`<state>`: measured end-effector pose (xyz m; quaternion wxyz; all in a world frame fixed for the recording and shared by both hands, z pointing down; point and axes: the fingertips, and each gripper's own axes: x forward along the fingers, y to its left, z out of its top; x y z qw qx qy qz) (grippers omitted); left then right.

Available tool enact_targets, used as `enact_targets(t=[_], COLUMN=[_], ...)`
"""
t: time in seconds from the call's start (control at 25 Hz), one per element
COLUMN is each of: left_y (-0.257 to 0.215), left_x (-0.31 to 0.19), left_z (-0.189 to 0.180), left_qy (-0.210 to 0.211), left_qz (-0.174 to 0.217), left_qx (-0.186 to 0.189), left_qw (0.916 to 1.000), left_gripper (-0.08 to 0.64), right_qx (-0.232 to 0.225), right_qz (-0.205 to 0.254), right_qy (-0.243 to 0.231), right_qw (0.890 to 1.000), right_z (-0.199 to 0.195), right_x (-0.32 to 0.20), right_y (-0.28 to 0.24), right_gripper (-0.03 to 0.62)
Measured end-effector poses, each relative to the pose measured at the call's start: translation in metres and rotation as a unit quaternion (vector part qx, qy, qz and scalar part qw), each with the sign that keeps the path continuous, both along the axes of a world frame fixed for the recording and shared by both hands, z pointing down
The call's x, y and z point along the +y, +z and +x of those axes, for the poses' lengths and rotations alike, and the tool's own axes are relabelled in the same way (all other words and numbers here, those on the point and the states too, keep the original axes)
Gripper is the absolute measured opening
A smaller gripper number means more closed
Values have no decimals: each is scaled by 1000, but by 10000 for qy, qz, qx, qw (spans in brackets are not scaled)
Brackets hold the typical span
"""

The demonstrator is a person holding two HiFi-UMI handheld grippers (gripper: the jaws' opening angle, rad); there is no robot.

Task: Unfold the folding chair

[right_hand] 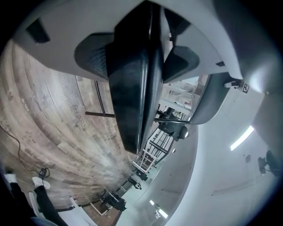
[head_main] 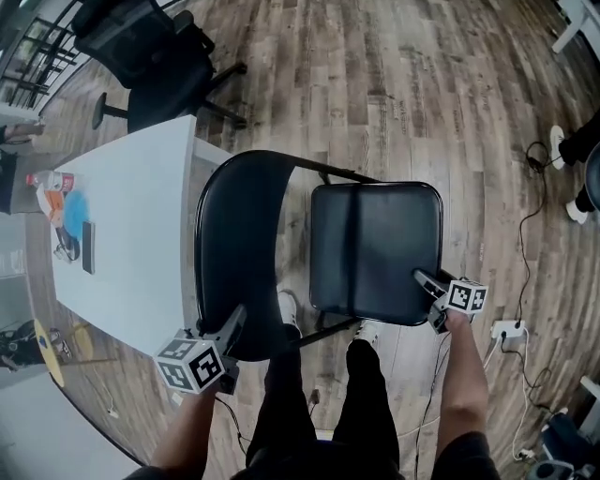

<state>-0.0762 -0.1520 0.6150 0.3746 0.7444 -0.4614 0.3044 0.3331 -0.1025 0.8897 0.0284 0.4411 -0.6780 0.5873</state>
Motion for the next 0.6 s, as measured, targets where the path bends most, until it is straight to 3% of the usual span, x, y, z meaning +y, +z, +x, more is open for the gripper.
enact_targets(t=[0.32, 0.6], left_y=[27, 44], left_x=[5, 8], left_z=[27, 48], left_qy=[-145, -112], left_qz=[-166, -122], left_qx=[194, 189], left_qw=[9996, 9997], left_gripper=[158, 158], right_qx=[-125, -247], right_qz=[-67, -91], right_qy=[-98, -151], right_qw=[9999, 9995], right_z=[48, 65], right_x=[15, 15], right_y=[61, 82], right_gripper=[331, 353])
